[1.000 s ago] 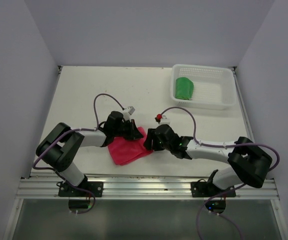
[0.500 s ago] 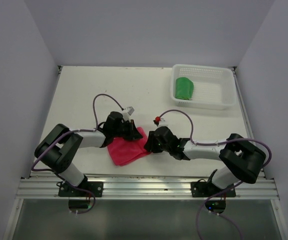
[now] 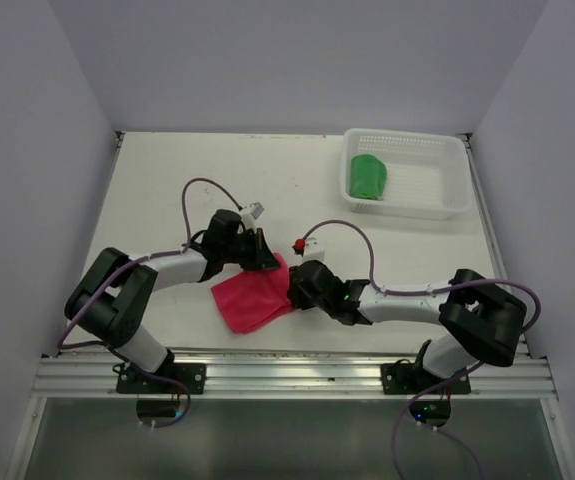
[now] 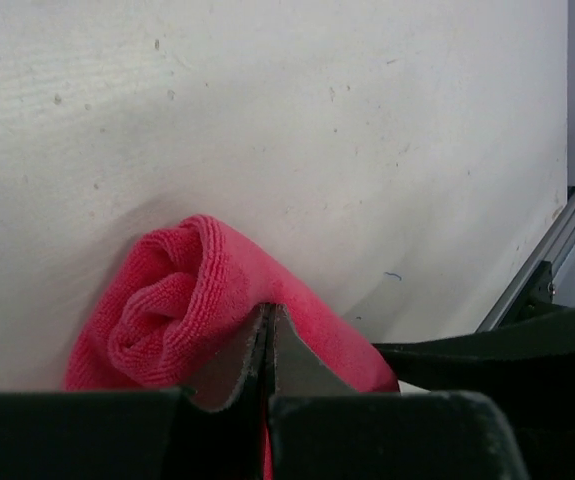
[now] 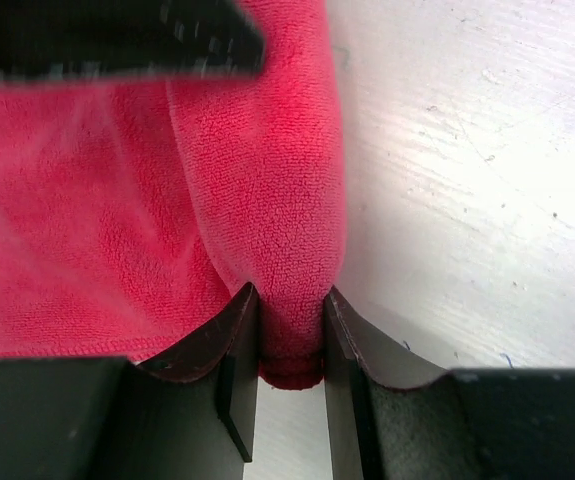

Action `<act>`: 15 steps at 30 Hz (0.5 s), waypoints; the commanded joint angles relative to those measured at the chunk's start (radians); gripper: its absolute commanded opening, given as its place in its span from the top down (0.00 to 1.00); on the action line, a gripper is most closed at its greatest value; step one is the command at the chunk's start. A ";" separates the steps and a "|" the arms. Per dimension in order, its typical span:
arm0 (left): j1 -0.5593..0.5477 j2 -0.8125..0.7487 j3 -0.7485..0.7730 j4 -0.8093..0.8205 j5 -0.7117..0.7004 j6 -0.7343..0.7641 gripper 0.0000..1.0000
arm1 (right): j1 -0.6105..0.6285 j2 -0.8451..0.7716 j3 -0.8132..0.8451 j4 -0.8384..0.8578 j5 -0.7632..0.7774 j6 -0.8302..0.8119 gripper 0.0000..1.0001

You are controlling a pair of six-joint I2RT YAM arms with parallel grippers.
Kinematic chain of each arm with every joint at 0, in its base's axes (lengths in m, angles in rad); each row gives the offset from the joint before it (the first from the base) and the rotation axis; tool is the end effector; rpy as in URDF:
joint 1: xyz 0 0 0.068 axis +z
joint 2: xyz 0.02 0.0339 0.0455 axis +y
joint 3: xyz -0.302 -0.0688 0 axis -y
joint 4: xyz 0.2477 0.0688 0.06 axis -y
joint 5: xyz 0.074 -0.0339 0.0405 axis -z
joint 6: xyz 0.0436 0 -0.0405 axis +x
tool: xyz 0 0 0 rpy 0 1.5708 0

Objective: Roll the towels
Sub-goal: Roll the towel

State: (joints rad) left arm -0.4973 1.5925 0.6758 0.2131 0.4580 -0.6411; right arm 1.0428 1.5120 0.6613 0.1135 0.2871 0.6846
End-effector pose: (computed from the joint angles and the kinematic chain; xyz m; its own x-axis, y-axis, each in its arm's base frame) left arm 0.2642 -0.1654 0.1822 -0.8888 -0.1279 -0.4400 0.2403 0.6875 -0.6853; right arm 0.1600 0.2499 0.1905 -0.7195 -0.0298 -0.6939 -0.3458 0.8818 0.3207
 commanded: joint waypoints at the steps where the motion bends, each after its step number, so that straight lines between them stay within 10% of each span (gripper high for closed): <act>1: 0.035 -0.046 0.080 -0.069 -0.055 0.044 1.00 | 0.080 0.004 0.082 -0.217 0.240 -0.108 1.00; 15: 0.042 -0.141 0.130 -0.121 -0.027 0.040 1.00 | 0.214 0.152 0.262 -0.488 0.638 -0.152 1.00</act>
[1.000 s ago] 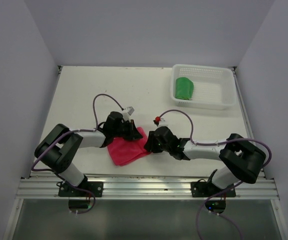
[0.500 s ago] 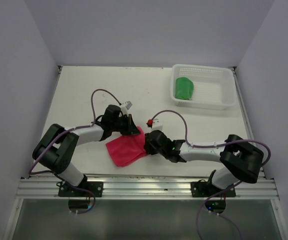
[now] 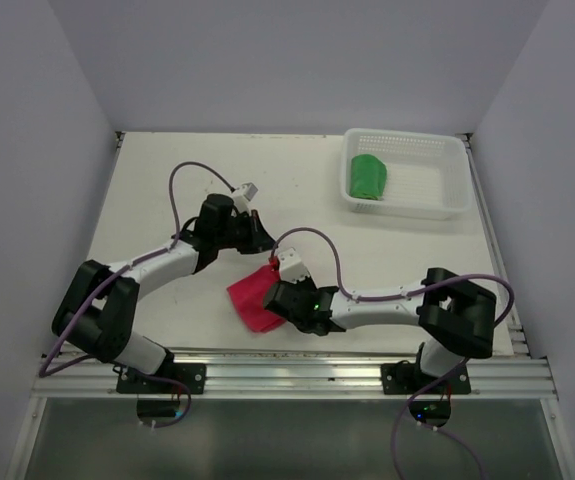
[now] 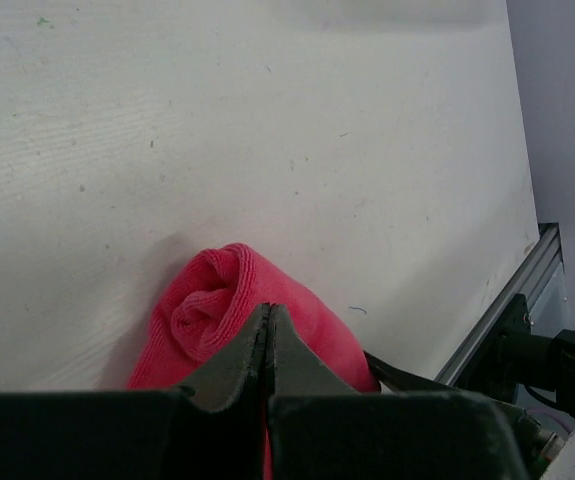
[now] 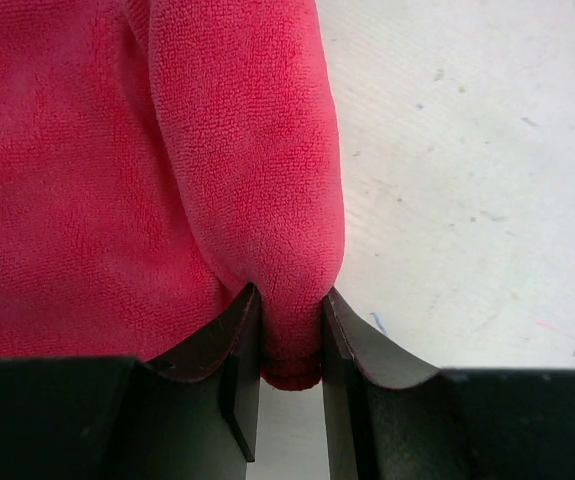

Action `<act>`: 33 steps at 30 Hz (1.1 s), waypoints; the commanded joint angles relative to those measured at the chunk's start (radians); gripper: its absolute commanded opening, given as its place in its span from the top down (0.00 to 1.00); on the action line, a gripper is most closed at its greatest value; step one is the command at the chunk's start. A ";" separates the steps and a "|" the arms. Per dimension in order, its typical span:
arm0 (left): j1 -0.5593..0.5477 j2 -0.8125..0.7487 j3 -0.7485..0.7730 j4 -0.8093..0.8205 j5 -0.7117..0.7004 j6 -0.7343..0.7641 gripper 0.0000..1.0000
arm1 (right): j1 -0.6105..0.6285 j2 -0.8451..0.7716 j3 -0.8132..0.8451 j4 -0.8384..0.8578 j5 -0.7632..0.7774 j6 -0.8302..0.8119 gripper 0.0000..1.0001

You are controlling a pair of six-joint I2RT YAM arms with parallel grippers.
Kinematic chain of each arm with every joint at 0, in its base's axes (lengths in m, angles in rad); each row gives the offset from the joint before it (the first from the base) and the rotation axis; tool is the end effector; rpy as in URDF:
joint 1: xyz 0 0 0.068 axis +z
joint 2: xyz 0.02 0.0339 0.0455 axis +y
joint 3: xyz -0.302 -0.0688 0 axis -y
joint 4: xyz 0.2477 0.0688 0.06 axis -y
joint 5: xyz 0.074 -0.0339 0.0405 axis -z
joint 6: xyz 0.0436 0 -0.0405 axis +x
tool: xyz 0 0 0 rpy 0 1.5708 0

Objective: Roll the towels
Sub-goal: Roll the towel

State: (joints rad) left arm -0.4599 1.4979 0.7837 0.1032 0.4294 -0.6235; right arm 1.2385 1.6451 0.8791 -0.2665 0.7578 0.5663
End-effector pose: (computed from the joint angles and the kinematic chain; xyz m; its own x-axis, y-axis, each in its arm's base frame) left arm 0.2765 -0.1572 0.2326 -0.8314 -0.1806 -0.5255 0.2755 0.6872 -0.6721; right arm 0.1316 0.2896 0.1955 -0.5431 -0.3791 -0.7492 -0.3322 0.9165 -0.2229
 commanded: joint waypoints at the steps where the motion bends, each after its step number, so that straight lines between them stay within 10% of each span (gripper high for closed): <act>1: 0.003 -0.051 0.017 -0.007 0.005 0.019 1.00 | 0.024 0.034 0.060 -0.118 0.184 -0.063 1.00; 18: -0.060 0.001 -0.006 0.065 0.023 -0.022 1.00 | 0.184 0.390 0.334 -0.344 0.385 -0.169 1.00; 33: -0.131 0.134 -0.146 0.144 -0.081 0.031 1.00 | 0.185 0.386 0.340 -0.335 0.357 -0.158 0.92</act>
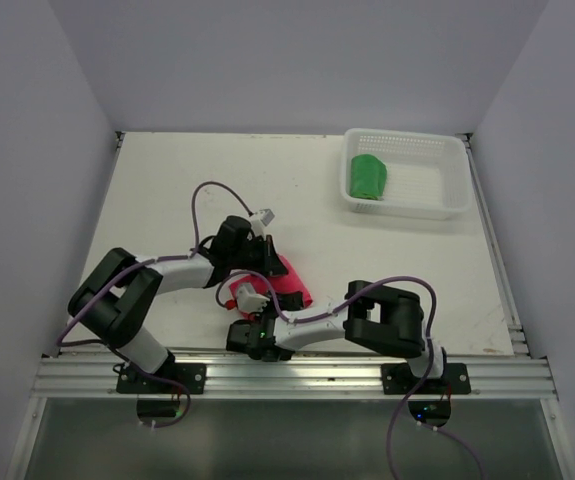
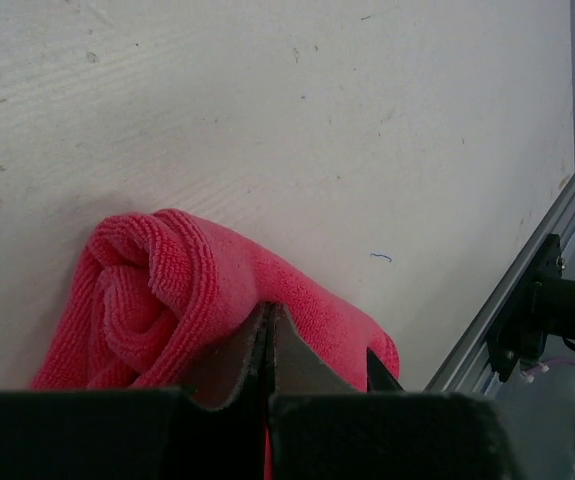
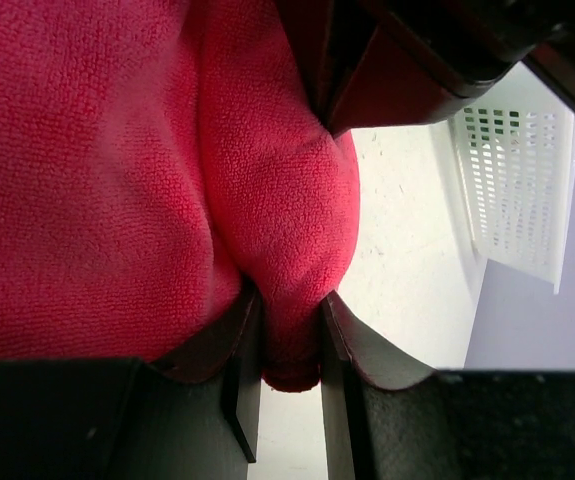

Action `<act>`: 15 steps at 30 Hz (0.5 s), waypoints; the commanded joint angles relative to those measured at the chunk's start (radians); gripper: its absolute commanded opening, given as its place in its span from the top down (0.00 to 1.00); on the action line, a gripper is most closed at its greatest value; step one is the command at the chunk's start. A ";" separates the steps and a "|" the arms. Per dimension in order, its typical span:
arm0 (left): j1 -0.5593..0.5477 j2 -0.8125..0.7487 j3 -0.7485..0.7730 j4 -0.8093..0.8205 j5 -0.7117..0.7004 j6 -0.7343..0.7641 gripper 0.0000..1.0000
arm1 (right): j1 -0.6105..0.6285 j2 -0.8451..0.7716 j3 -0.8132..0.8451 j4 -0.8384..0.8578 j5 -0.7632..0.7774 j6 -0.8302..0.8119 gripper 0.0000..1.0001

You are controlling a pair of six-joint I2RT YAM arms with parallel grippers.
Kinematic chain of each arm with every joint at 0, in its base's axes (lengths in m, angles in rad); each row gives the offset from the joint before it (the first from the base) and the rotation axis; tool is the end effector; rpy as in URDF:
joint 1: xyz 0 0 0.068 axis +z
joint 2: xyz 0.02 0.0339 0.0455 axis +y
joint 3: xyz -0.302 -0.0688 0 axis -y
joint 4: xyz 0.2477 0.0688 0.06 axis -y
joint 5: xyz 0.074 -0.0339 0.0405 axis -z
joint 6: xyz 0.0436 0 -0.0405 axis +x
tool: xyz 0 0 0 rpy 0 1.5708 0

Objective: Roll the towels
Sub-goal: Roll the towel

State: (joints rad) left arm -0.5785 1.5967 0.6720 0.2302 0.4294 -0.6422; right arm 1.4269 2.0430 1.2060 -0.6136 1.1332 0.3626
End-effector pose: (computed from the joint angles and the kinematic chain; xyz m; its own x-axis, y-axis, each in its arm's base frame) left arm 0.2515 -0.1859 0.1810 -0.8873 -0.0710 -0.4557 0.2916 0.6791 -0.6736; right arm 0.0934 0.3693 0.1469 -0.2763 -0.8590 -0.4311 -0.3271 0.5058 -0.7982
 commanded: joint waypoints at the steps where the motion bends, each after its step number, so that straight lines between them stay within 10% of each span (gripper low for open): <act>1: -0.012 0.045 -0.032 0.000 -0.105 0.059 1.00 | -0.003 -0.018 0.010 0.015 -0.019 0.053 0.91; 15: -0.012 0.097 -0.074 0.021 -0.156 0.076 1.00 | -0.023 -0.383 -0.215 0.198 -0.119 0.183 0.44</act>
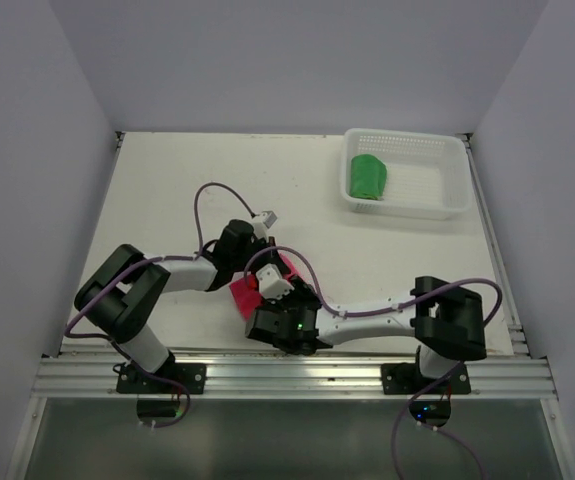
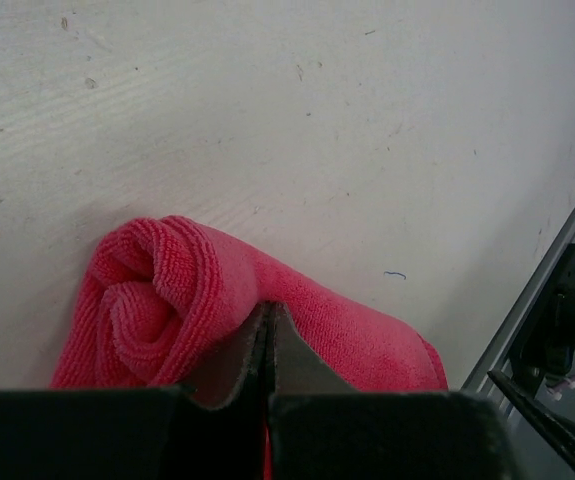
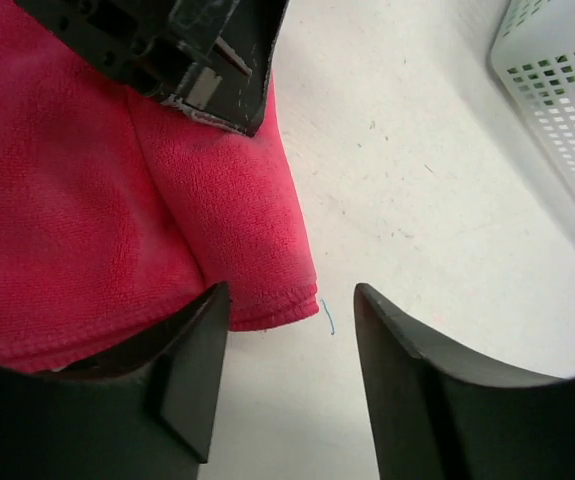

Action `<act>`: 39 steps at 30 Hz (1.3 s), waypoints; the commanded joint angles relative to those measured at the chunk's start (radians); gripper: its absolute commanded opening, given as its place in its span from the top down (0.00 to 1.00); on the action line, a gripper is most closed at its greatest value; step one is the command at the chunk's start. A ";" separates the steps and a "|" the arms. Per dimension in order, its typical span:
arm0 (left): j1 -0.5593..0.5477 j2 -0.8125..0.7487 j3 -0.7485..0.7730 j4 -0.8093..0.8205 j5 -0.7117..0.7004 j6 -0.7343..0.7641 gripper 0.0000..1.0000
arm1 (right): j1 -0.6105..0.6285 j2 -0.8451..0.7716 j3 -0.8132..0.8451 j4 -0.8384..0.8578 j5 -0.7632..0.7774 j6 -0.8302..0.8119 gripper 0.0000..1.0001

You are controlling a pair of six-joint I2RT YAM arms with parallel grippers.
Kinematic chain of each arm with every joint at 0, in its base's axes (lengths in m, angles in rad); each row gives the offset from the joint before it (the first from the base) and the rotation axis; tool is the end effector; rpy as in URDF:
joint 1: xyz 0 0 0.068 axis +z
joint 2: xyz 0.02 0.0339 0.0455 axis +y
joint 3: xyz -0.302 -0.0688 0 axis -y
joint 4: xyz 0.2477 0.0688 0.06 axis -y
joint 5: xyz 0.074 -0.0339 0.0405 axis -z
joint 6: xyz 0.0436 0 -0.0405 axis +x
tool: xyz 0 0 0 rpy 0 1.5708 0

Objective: Roll the towels
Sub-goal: Roll the towel

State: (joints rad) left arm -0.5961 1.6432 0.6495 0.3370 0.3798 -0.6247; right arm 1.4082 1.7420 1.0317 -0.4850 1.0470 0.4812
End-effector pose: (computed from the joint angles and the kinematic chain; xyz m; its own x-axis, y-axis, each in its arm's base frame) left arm 0.2540 -0.1919 0.1700 -0.8569 -0.0751 -0.5101 0.3246 0.6902 -0.6468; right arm 0.0912 0.3230 0.2059 -0.3382 -0.6313 -0.6979 -0.3222 0.7745 -0.5444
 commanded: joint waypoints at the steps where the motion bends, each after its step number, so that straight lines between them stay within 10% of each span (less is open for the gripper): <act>1: 0.005 0.050 -0.051 -0.085 -0.105 0.057 1.00 | -0.006 -0.099 -0.054 0.077 -0.042 0.071 0.42; 17: 0.005 0.032 -0.096 -0.066 -0.113 0.048 1.00 | -0.380 -0.594 -0.524 0.612 -0.672 0.261 0.44; 39: 0.005 0.007 -0.154 -0.018 -0.117 0.011 1.00 | -0.514 -0.366 -0.601 0.873 -0.982 0.375 0.47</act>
State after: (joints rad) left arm -0.5961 1.6238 0.5564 0.4831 0.3630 -0.6449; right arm 0.8963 1.3540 0.4423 0.3092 0.1101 0.8352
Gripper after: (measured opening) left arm 0.005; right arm 0.544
